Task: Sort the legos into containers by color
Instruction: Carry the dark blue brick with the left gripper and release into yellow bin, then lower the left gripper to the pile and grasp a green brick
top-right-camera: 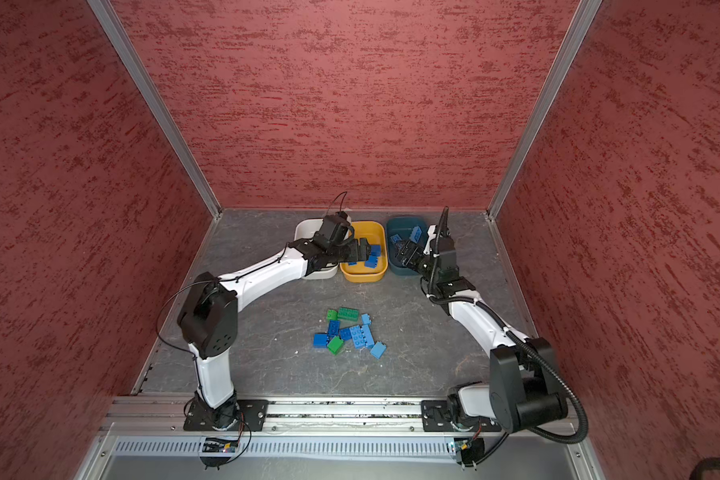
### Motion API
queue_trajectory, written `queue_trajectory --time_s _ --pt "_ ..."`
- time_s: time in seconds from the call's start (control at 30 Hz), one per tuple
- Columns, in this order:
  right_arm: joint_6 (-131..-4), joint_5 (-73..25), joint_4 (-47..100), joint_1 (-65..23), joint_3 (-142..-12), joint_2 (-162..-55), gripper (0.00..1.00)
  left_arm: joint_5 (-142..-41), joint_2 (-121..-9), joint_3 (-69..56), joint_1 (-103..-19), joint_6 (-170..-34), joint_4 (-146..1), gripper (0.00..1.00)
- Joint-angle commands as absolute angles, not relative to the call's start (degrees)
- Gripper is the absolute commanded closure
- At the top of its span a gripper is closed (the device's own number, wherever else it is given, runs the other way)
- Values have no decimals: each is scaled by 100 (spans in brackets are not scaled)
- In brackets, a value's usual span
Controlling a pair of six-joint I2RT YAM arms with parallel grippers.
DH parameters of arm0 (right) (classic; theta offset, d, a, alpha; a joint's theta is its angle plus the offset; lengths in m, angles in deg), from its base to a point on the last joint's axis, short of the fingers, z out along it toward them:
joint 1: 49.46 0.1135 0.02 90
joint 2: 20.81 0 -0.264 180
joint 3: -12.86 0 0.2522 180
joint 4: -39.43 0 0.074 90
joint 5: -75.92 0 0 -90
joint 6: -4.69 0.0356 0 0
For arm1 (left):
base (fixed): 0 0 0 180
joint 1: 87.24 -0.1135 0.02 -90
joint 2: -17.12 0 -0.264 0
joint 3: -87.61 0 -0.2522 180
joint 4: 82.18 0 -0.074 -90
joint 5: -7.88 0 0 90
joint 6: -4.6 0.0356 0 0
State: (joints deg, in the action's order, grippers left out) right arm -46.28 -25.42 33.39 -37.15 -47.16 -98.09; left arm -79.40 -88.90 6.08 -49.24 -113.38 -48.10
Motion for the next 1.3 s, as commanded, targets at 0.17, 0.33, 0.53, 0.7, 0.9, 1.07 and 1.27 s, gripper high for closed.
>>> queue_trajectory --time_s 0.17,0.33,0.53,0.7,0.9,1.07,1.27 --pt "-4535 -2437 3687 -3595 -4830 -10073 1 -7236 -7562 -1084 -4525 -11586 -3499 5" --pt "-4553 -2401 3718 -3565 -4947 -10224 1 -7253 -7132 -1790 -4367 -11643 -3034 10" --pt "-4586 -2366 3701 -3533 -5032 -10299 1 -7592 -7268 -2005 -4370 -11328 -3065 23" --pt "-4546 -2357 3683 -3513 -5030 -10317 1 -7614 -7657 -1847 -4365 -11177 -3185 32" --pt "-4602 -2298 3599 -3504 -5073 -10299 1 -7806 -7994 -1738 -4368 -11153 -3399 37" --pt "-4606 -2305 3577 -3498 -5107 -10317 1 -7877 -8333 -1606 -4382 -11128 -3383 42" --pt "-4617 -2296 3569 -3493 -5118 -10337 1 -7736 -8689 -1579 -4343 -11150 -3277 47"
